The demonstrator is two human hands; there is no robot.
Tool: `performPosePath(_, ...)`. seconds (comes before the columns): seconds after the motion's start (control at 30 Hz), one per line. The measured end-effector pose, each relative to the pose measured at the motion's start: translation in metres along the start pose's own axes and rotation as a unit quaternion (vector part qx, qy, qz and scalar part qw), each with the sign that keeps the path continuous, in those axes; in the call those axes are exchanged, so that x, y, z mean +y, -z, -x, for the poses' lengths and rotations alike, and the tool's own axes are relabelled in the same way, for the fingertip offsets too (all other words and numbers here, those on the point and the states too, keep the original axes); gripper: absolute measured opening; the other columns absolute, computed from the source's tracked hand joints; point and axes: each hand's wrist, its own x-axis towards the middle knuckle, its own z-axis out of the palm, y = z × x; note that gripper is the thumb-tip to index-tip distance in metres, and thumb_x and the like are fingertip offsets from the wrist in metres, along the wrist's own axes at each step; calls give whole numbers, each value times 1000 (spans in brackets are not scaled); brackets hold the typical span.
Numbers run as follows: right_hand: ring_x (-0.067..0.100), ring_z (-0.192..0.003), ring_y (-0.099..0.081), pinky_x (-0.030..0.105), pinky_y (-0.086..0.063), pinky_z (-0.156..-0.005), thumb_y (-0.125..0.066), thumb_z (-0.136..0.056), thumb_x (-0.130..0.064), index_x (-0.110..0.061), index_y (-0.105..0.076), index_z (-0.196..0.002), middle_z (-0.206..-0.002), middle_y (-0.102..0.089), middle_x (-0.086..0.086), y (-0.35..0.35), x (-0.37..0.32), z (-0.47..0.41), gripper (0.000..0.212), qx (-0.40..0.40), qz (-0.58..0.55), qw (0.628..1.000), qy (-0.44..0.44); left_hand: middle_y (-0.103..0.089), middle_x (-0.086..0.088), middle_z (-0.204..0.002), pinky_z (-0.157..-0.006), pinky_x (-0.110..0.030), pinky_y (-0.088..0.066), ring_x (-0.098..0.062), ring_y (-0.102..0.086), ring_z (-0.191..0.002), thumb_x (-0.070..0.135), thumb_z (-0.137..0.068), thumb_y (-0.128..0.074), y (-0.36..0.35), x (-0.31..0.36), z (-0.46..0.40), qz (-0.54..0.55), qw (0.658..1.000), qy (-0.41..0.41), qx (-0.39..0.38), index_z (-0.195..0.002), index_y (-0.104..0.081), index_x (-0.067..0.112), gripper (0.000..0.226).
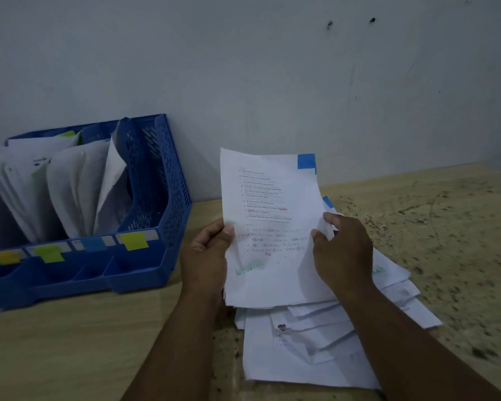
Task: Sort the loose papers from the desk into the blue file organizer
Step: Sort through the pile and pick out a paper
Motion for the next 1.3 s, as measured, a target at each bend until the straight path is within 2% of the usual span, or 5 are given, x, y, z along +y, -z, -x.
performPosePath(0.63,9,-86,-60,20,-47,-80,-65,-95,-10,-17,-64,-127,-96,-67,-5,8,-9,4,32,-2,-78,997,8,-77,3,-105,-79,-31,-59,-15,-72,-92,19,-94,-71,2,-15,-4,-136,990,-37,-5,-108,-72,25,16)
performPosePath(0.77,-3,-82,-59,-1,-36,-65,-63,-97,-13,-21,-68,-118,-101,-68,-10,15,-24,5,23,21,-117,992,45,-56,4,-144,-99,-25,-45,-8,-57,-124,37,-90,-74,0,-15,0,-239,967,-86,-7,-141,-52,26,57)
performPosePath(0.87,-7,-83,-61,8,-42,-66,-62,-98,-15,-30,-67,-109,-95,-65,-23,25,-40,7,19,-2,-168,983,76,-36,5,-160,-110,-29,-33,-14,-38,-143,59,-84,-72,0,-7,3,-268,960,-75,16,-158,-29,24,92)
performPosePath(1.07,0,-80,-69,13,-53,-65,-66,-95,-10,-31,-70,-101,-90,-73,-21,46,-70,8,22,-65,-278,952,109,-60,3,-138,-103,-46,-51,-18,-62,-120,75,-56,-82,6,21,8,-106,994,2,7,-151,-40,30,114)
performPosePath(1.3,3,-82,-72,17,-55,-66,-69,-94,-16,-27,-72,-109,-96,-76,-13,47,-102,-2,19,-92,-323,937,99,-76,-10,-112,-92,-47,-57,-31,-73,-103,20,-79,-80,36,67,6,24,991,40,-123,-116,-73,9,39)
